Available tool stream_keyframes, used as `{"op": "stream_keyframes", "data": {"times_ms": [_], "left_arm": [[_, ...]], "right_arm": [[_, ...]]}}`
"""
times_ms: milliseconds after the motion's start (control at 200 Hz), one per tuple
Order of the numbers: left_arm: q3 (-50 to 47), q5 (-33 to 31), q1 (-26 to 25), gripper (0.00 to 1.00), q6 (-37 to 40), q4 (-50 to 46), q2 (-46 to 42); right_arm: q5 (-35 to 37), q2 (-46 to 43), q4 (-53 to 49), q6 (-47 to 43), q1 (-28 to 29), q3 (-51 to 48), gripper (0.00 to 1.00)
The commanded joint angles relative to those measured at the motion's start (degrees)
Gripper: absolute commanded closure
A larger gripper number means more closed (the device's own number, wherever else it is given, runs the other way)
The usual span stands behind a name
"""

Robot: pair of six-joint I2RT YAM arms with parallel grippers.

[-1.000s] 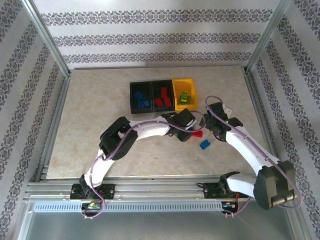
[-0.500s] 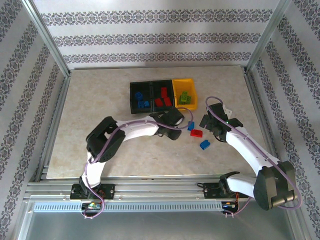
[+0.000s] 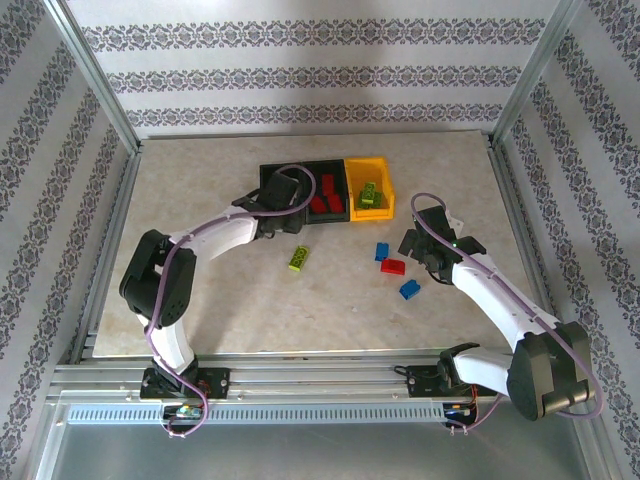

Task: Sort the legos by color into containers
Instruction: Place the lego in the container.

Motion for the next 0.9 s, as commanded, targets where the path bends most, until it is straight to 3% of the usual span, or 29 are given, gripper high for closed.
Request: {"op": "stream_keyframes", "data": {"times_ms": [0,580,894], "left_arm": [[4.1,-1.8,2.4,0.54,1.3,0.3,1.2],[20.7,-5.6,6.1,0.52,3.0,-4.2,14.0],[23.8,-4.6,6.1,0.38,2.5,-5.7,17.2]], "right_arm": [[-0.2,-0.5,0.3,1.3,-0.5,-0.3,0.02],[-1.1,-1.9,0.2,0.8,-0.4,-1.1,0.02],[-1.0,-3.6,0.1,0.1,-0.5,-2.0,0.02]]}}
